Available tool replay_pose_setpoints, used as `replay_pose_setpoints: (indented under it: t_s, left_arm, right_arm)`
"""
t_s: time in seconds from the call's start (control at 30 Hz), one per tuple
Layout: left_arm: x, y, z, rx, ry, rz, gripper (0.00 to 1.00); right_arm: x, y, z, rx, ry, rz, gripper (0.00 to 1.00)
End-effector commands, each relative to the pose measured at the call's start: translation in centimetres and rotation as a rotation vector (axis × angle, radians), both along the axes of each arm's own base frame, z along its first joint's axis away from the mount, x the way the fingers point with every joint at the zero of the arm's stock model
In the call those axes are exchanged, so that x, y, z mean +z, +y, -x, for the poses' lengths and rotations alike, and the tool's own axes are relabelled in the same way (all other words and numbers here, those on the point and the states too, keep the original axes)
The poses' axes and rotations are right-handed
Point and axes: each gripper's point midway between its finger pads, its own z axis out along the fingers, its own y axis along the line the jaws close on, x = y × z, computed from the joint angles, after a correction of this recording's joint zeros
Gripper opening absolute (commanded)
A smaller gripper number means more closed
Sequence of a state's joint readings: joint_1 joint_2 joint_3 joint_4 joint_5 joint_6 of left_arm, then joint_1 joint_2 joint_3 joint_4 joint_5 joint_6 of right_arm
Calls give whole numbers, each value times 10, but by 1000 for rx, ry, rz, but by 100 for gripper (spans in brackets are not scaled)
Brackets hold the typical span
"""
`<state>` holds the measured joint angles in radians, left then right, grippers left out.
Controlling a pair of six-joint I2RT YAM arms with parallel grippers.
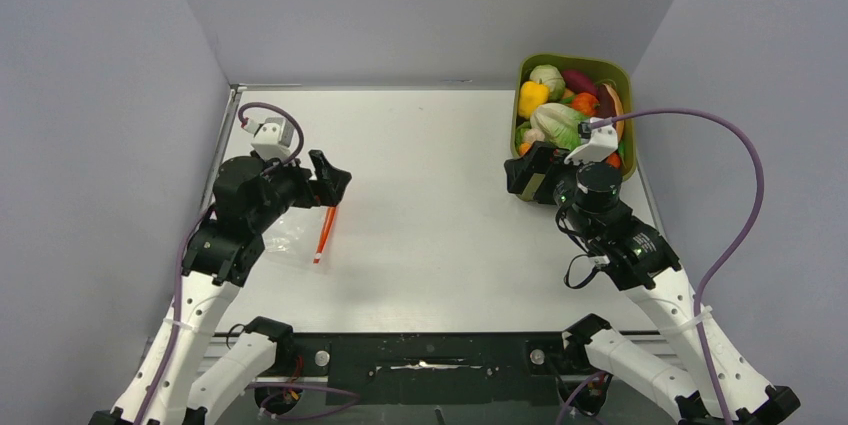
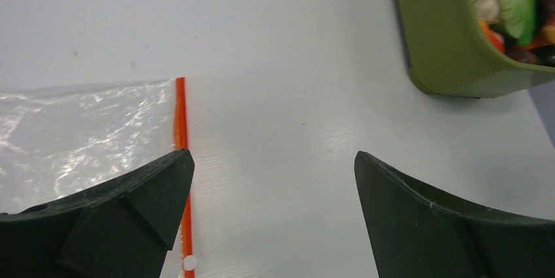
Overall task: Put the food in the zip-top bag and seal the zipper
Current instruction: Pick up the zipper food storage bag at the center of the board.
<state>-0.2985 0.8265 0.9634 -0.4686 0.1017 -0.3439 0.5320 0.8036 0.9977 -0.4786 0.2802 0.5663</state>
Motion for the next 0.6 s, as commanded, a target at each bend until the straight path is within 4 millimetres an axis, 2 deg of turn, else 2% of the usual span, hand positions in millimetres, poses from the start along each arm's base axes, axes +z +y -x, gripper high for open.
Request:
replay_pose_setpoints:
  t_s: [0.0,0.17,0.4,0.57]
  left_arm:
    - [-2,44,-17,202,57,-190,94]
    - [-38,42,-30,207,152,-241,90]
    - [-114,49,-51,223,347,-395,72]
    - [-164,39,-58,171,472,-443,65]
  right_arm:
    - [23,3,0,16,-84,-25,98]
    - [27,3,0,26,-107,-18,98]
    - [30,6,0,63,-140,21,98]
    - [31,6,0,70,-153,17,98]
